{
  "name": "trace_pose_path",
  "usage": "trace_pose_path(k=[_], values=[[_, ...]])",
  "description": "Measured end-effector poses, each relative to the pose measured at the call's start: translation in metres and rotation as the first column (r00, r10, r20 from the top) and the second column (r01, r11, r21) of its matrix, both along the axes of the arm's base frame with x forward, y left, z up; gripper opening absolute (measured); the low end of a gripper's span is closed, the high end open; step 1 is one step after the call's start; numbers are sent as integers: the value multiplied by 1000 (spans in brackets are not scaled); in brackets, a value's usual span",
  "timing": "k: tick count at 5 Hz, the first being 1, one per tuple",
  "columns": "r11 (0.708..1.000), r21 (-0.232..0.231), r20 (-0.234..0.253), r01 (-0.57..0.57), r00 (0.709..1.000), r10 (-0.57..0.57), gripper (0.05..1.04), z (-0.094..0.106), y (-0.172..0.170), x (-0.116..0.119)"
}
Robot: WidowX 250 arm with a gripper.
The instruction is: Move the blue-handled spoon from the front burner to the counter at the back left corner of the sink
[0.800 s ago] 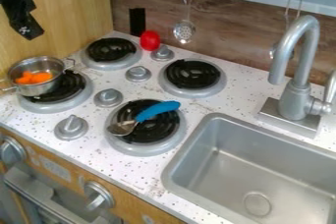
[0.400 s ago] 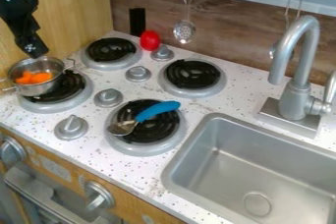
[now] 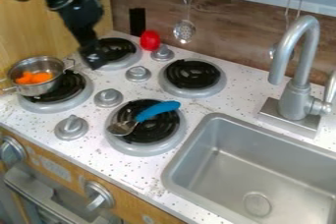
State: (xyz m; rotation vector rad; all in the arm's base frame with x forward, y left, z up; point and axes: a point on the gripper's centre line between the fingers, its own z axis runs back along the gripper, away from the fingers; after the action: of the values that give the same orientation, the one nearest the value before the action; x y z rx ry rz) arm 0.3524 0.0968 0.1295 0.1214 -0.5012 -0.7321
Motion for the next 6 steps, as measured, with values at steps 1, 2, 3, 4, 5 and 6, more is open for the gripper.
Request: trace_pose_path(k=[1,2,3,4,5,6], values=[[1000,-8,-34,27,999,-27,1005,5,-45,11],[999,-11,-65,51,997,-52,1005,-3,-84,15],[1000,-24,-107,10,994,-12,1005,-19,-111,17],[996,11,-158,-93,983,94,1005,-36,-114,16],[989,47,-180,-137,973,143,1005,-46,-107,19],[979,67,-172,-192,964,201,1005,-46,-98,19]])
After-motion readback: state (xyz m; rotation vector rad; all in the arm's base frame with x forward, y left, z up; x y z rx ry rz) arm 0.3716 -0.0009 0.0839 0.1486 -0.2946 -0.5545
